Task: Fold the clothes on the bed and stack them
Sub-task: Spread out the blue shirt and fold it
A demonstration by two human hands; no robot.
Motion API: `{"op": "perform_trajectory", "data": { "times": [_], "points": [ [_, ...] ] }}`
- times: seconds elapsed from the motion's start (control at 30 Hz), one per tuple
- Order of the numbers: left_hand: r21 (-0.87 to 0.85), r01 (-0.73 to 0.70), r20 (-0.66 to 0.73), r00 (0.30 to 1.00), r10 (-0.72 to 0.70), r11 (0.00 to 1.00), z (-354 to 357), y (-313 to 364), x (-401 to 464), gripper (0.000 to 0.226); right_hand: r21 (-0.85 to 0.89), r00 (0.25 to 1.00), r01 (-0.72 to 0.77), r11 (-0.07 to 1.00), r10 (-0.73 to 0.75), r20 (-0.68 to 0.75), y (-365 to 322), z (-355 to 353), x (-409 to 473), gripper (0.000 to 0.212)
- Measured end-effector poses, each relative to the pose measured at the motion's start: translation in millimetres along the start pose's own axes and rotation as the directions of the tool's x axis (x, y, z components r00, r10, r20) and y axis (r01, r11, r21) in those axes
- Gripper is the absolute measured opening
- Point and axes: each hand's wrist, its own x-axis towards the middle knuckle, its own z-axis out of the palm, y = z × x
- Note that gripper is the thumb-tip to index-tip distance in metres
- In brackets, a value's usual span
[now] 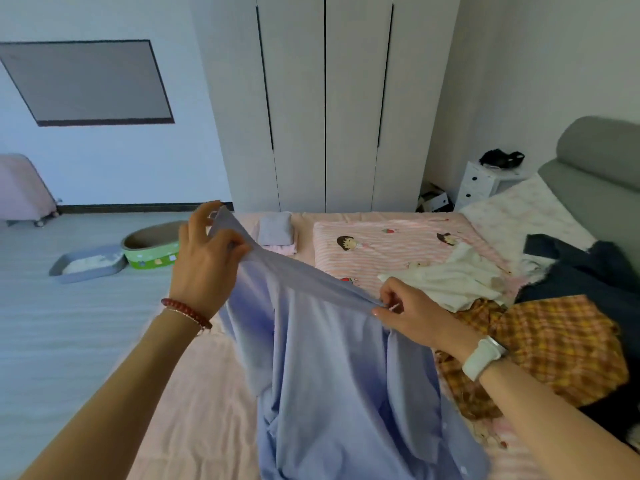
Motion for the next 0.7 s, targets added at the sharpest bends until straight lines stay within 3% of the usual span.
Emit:
{"op": "perform_trajectory", "data": {
  "times": [0.13,0.2,0.27,0.37,0.43,0.53,0.6,0.67,0.7],
  "points": [
    [0.008,0.052,-0.184,0.982,-0.05,0.999,-28,17,-8,0.015,0.198,0.994,0.018,0.98,-0.039,0.106,-29,-4,-22,0.014],
    [-0.084,0.132,-0.247,0.957,-0.149,0.988,-41,24,-10,0.015,0.098,0.994,0.084,0.992,-0.09,0.058,-44,-10,-24,0.014],
    [-0.143,0.205,-0.309,0.92,-0.241,0.968,-55,28,-7,0.016,-0.004,0.984,0.159,0.987,-0.159,-0.086,-63,-21,-18,0.025],
    [-0.161,0.238,-0.417,0.863,-0.285,0.958,-78,31,4,0.019,-0.096,0.895,0.318,0.943,-0.332,-0.297,-97,-43,-7,0.028],
    [-0.168,0.252,-0.435,0.848,-0.301,0.953,-92,31,13,0.021,-0.254,0.87,0.346,0.903,-0.41,-0.273,-116,-58,1,0.031],
    [-0.243,0.292,-0.287,0.889,-0.356,0.925,-105,23,21,0.021,-0.512,0.938,0.216,0.831,-0.322,-0.126,-133,-71,11,0.036],
    [-0.333,0.337,-0.153,0.902,-0.403,0.881,-110,15,14,0.016,-0.455,0.969,0.188,0.87,-0.24,-0.059,-133,-72,13,0.024],
    [-0.454,0.362,-0.089,0.891,-0.445,0.814,-113,9,-1,0.013,-0.203,0.976,0.202,0.958,-0.215,-0.043,-133,-68,11,0.007],
    [-0.551,0.368,-0.064,0.876,-0.478,0.749,-115,7,-9,0.014,-0.011,0.979,0.196,0.981,-0.196,-0.059,-134,-64,9,0.013]
  ]
}}
